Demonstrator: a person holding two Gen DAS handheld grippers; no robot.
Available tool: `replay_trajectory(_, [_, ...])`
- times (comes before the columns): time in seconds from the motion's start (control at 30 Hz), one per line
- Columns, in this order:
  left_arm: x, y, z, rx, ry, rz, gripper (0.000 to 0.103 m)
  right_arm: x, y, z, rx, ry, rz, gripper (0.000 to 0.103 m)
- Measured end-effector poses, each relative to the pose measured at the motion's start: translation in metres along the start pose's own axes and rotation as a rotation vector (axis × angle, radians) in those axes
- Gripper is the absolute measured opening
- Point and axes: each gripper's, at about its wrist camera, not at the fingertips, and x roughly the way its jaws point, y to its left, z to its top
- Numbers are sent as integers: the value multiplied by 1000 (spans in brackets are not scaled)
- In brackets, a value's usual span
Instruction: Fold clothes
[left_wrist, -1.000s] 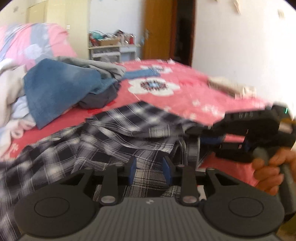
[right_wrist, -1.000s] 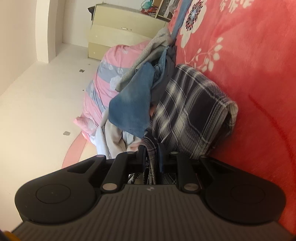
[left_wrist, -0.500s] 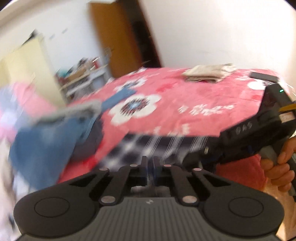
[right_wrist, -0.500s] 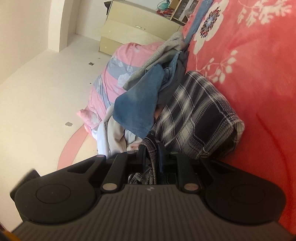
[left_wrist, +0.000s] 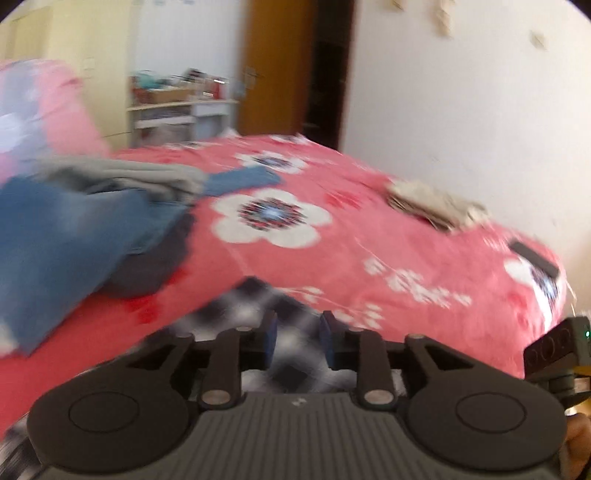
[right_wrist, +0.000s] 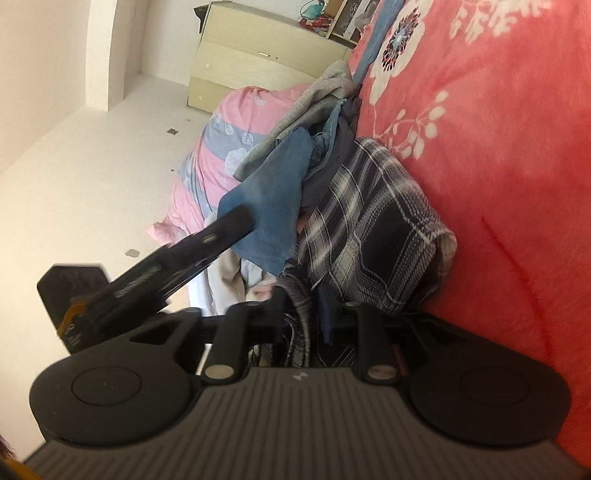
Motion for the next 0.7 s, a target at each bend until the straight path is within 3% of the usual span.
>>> replay_trajectory(0.03, [-14,10,-5,-37,-10,21,42,-2,2,0,-5,-4,1,33])
replay_trajectory(0.13, [-52,37,-24,-146,-24,73,45,-3,6,0,-1,3,4,50])
replay_trajectory(0.27, [-84,61,-63,-261,-4,124,47,2,17,-9,-18,39,-12,58])
replay_trajectory(0.4, [-88,67,-98,-341,18,117,47,9,30,-19,-49,79,-37,60])
replay_trajectory(0.53, [-83,45,-119,-281,14,109,47,24,47,-30,-115,110,-81,60])
replay_trajectory(0.7, [-82,0,-136,-79,19,43,47,39,63,-39,-202,118,-147,60])
